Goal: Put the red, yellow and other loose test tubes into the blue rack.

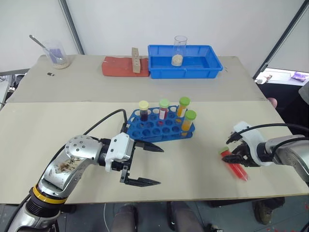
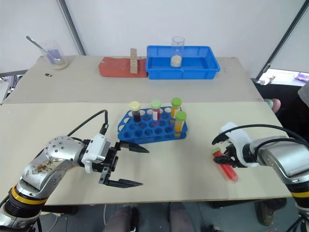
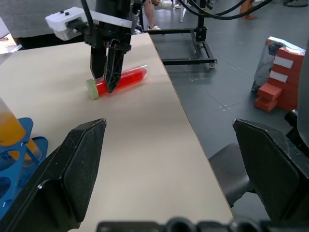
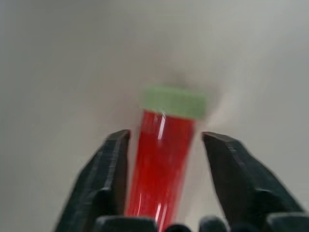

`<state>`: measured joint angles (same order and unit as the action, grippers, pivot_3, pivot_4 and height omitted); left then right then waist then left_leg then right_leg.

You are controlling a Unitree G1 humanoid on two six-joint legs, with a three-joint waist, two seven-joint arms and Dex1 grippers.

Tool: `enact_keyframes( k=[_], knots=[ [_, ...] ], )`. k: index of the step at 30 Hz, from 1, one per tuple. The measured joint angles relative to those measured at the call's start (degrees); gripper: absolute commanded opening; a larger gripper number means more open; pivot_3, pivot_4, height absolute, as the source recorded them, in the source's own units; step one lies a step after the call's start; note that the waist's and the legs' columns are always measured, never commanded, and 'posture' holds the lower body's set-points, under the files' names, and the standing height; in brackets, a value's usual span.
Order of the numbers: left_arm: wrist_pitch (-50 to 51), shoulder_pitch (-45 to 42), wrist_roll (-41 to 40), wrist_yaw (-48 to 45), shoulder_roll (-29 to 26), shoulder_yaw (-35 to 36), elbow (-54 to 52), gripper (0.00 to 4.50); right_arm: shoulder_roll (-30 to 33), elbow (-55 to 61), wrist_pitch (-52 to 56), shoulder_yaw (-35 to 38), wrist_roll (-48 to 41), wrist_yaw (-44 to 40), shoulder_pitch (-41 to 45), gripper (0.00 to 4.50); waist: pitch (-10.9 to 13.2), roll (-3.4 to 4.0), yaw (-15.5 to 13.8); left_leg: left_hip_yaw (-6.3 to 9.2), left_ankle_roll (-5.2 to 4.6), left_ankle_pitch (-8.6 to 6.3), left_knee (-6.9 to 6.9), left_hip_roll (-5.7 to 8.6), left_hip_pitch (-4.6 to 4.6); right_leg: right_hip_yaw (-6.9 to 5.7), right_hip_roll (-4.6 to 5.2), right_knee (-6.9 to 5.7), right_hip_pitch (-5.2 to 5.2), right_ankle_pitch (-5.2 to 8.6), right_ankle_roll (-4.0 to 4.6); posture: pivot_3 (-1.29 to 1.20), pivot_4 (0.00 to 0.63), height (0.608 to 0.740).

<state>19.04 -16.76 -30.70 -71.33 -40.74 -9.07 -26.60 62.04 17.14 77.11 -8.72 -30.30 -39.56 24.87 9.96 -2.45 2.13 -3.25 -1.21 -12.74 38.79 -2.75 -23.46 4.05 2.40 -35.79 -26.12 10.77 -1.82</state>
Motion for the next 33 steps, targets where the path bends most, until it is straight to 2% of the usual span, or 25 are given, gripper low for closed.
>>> enact_keyframes(
  k=[2,12,14,17,19,21,25,29,33],
  knots=[
    [-0.2,0.0,0.3,0.4,0.6,-0.3,0.0,4.50,-0.3,-1.1,1.7,-1.5,0.0,-0.5,2.2,1.00,0.0,0.00,-0.1,0.01,0.00,0.00,0.02,0.00,-0.02,0.00,0.00,0.01,0.00,-0.02,-0.03,0.00,0.150,0.740],
    [-2.1,-0.4,1.5,0.2,1.7,-0.8,2.5,4.50,-0.2,-0.7,5.7,-1.7,-1.3,-2.1,3.7,0.99,0.0,0.00,-0.6,0.00,0.00,0.00,0.03,0.00,-0.01,-0.01,0.00,0.00,-0.01,-0.01,-0.02,0.00,0.150,0.740],
    [-2.1,-0.6,1.4,0.5,2.2,-0.8,3.0,4.50,0.5,1.3,4.2,-0.4,-2.0,-3.4,3.1,0.99,0.0,0.01,-0.7,0.00,0.00,0.00,0.02,0.00,-0.02,-0.01,0.00,-0.01,-0.03,-0.03,-0.06,0.00,0.150,0.740],
    [-1.4,-0.8,0.8,2.1,2.8,1.3,4.4,4.50,0.5,8.0,-0.9,6.0,-4.6,-6.3,0.2,0.99,0.0,0.01,-0.8,0.02,0.00,0.00,0.00,-0.04,-0.01,-0.04,-0.04,-0.02,-0.03,-0.14,-0.26,0.00,0.150,0.740],
    [-1.4,-0.3,0.4,3.0,2.2,3.8,5.5,4.50,-3.1,12.3,-4.0,11.7,-7.2,-6.9,-1.4,0.99,0.0,0.00,-0.8,0.06,0.00,0.00,0.01,-0.11,0.02,-0.05,-0.13,-0.03,-0.02,-0.20,-0.35,0.00,0.150,0.740],
    [-1.6,0.7,0.3,3.5,1.5,6.5,6.5,4.50,-10.3,15.7,-7.0,16.5,-10.2,-5.8,-1.9,0.99,0.0,0.00,-0.6,0.08,0.00,0.00,-0.01,-0.11,0.05,-0.05,-0.15,-0.08,-0.02,-0.20,-0.36,0.00,0.150,0.740],
    [-1.7,3.3,0.3,4.3,0.0,9.9,7.7,4.50,-23.9,19.3,-13.8,20.2,-14.2,-1.0,-3.1,0.99,0.0,0.00,-0.6,0.10,0.00,0.00,0.03,-0.11,0.02,-0.06,-0.14,-0.10,-0.01,-0.20,-0.34,0.00,0.150,0.740],
    [-1.3,5.0,-0.7,5.6,-0.4,13.3,8.1,4.50,-37.9,18.3,-27.0,14.9,-7.2,7.3,-3.1,0.99,0.0,0.01,-0.6,0.07,0.00,0.00,0.03,-0.10,0.00,-0.06,-0.11,-0.09,-0.03,-0.19,-0.30,0.00,0.150,0.740],
    [0.0,5.3,-1.3,6.9,-0.4,14.5,8.1,4.50,-45.3,13.0,-38.7,8.2,1.2,11.6,-3.4,0.99,0.0,0.01,-0.6,0.06,0.00,0.00,0.01,-0.09,-0.02,-0.07,-0.10,-0.09,-0.05,-0.21,-0.27,0.00,0.150,0.740]
  ],
)
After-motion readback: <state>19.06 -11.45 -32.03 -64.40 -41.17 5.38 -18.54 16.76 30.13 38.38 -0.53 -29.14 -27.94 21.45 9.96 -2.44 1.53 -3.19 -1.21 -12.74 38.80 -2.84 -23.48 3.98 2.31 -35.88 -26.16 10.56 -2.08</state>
